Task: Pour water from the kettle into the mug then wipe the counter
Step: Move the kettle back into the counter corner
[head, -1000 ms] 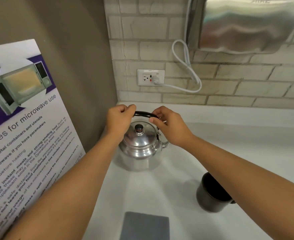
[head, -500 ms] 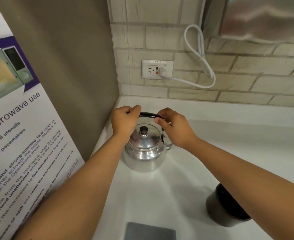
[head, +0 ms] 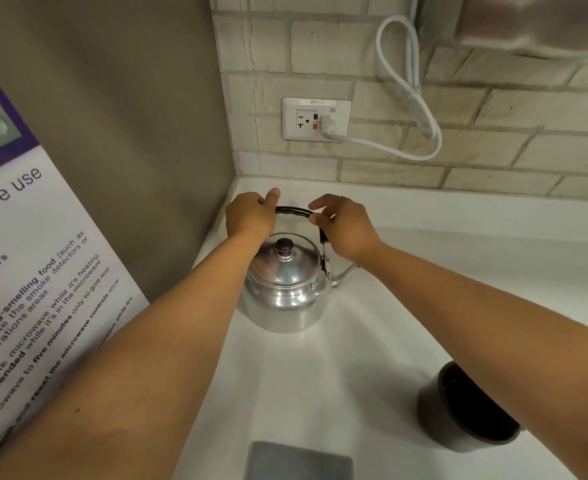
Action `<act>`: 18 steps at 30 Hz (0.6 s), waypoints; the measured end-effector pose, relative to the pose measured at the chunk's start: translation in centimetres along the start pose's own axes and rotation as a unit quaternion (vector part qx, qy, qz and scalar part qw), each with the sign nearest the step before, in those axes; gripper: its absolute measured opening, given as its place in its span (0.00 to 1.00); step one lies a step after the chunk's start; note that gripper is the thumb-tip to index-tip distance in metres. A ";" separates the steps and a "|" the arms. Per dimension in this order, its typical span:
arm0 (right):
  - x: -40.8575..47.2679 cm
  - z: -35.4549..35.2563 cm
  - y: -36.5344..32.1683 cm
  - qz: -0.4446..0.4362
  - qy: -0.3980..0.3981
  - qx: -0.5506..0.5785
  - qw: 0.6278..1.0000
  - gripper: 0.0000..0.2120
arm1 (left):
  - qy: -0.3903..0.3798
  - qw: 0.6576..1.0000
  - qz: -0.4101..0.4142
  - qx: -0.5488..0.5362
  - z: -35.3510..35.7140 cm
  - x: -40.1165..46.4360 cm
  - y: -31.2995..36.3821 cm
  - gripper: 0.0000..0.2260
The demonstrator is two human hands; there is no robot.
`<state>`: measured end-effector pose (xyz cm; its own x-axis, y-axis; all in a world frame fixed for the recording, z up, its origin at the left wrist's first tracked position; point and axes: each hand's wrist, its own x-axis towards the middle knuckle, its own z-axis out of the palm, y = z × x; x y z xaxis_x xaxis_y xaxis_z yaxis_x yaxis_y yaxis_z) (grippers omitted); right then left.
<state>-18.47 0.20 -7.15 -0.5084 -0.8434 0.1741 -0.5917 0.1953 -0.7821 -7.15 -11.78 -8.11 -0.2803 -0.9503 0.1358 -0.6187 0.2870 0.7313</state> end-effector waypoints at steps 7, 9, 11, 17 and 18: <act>0.8 1.2 1.3 0.024 -0.012 -0.031 0.999 0.07 | -0.085 0.993 -0.039 0.071 1.1 0.6 -1.1 0.24; 0.7 1.7 1.7 0.025 -0.015 -0.039 0.999 0.09 | -0.103 0.989 -0.053 0.091 1.2 0.6 -1.2 0.22; 0.4 2.3 2.1 0.025 -0.003 -0.035 0.999 0.10 | -0.100 0.989 -0.062 0.092 1.2 0.7 -1.2 0.20; -0.1 2.7 2.4 0.025 0.024 -0.029 0.999 0.11 | -0.078 0.991 -0.081 0.076 1.2 0.5 -1.1 0.20; -0.1 2.6 2.4 0.024 0.022 -0.031 0.999 0.11 | -0.079 0.991 -0.083 0.075 1.2 0.4 -1.0 0.20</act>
<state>-18.18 -0.55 -10.57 -0.5632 -0.8097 0.1653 -0.6034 0.2663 -0.7516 -7.52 -12.35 -9.57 -0.2696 -0.9585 -0.0923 -0.7648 0.1549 0.6254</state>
